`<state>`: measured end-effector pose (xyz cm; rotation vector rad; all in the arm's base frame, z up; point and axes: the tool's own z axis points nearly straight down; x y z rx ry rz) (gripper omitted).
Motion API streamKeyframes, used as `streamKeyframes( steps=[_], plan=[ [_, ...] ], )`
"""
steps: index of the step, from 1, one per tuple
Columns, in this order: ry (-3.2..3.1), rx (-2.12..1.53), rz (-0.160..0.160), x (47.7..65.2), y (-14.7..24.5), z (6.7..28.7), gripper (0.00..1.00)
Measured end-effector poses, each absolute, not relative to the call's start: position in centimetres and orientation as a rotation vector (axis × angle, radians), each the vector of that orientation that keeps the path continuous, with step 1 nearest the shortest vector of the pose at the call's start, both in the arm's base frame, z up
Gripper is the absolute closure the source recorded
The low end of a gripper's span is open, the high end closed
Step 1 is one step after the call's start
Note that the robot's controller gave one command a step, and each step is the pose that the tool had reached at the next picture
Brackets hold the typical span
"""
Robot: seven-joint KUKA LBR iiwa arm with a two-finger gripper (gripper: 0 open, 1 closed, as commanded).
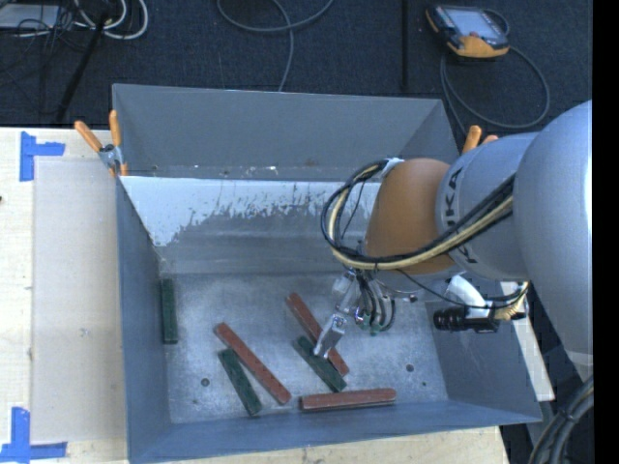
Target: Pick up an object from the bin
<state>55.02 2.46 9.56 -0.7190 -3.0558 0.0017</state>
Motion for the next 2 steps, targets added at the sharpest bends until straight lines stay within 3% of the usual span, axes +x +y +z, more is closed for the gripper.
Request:
streamKeyframes(
  steps=[1, 2],
  plan=[
    [-3.051, -0.808, -0.011, 51.78, 2.59, 7.76, 1.0],
    [-3.049, -0.842, -0.015, 51.5, 2.59, 7.68, 1.0]
  ],
)
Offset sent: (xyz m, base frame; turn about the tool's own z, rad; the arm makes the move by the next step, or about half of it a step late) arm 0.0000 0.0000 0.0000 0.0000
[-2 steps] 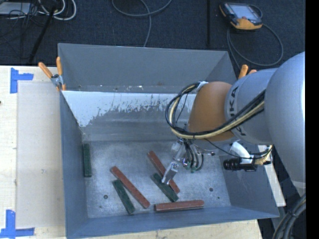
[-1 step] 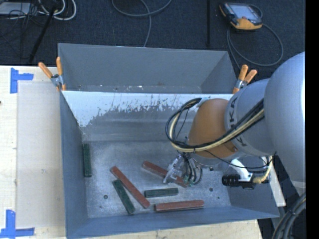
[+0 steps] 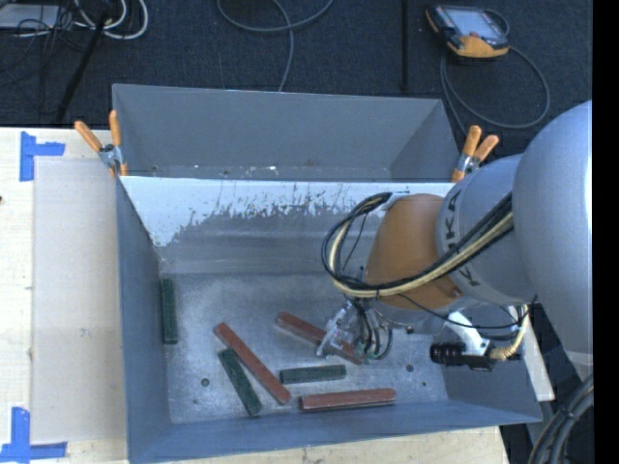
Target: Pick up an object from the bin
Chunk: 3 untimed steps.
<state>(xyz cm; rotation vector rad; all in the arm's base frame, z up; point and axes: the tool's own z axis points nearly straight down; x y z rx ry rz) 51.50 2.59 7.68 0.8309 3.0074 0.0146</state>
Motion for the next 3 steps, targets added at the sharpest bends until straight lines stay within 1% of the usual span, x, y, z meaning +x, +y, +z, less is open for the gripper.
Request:
streamKeyframes(
  steps=[1, 2, 3],
  plan=[
    [3.015, 0.826, 0.011, 51.4, 2.6, 7.9, 1.0],
    [3.032, 0.827, 0.0, 51.1, 2.5, 9.4, 1.0],
    [3.03, 0.828, 0.0, 51.3, 2.5, 10.5, 1.0]
  ],
)
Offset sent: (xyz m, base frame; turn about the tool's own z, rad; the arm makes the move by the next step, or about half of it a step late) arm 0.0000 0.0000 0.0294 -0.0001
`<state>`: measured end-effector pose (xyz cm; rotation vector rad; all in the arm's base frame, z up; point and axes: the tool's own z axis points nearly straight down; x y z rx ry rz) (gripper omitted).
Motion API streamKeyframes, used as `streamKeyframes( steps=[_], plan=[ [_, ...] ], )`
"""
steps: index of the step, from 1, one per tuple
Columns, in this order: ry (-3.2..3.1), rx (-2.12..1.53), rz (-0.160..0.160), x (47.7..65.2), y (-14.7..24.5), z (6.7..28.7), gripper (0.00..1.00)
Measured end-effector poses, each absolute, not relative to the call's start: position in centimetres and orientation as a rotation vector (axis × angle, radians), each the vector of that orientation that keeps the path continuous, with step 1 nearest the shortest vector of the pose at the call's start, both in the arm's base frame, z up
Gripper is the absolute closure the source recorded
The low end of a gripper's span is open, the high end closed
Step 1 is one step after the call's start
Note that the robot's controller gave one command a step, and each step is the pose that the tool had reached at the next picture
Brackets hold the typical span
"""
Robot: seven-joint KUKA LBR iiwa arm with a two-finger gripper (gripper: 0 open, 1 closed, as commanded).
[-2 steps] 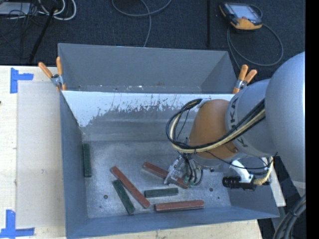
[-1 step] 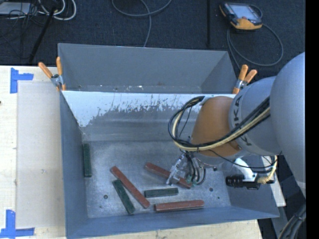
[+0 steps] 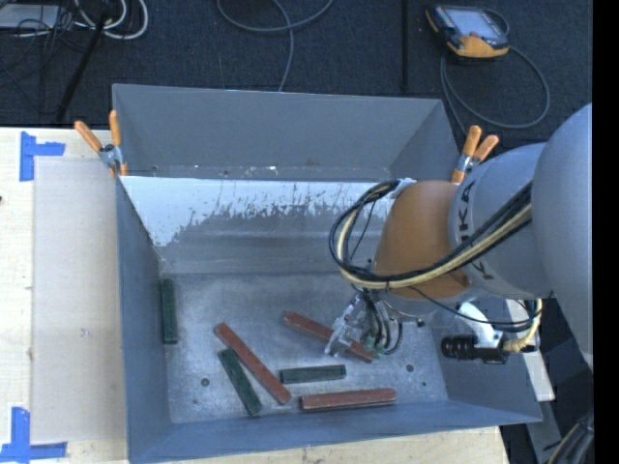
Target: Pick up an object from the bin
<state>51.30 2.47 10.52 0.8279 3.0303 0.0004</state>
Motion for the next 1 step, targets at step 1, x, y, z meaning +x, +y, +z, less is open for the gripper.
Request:
streamKeyframes(
  steps=[1],
  plan=[
    [3.036, 0.828, -0.003, 51.12, 2.44, 11.8, 1.0]
  ],
)
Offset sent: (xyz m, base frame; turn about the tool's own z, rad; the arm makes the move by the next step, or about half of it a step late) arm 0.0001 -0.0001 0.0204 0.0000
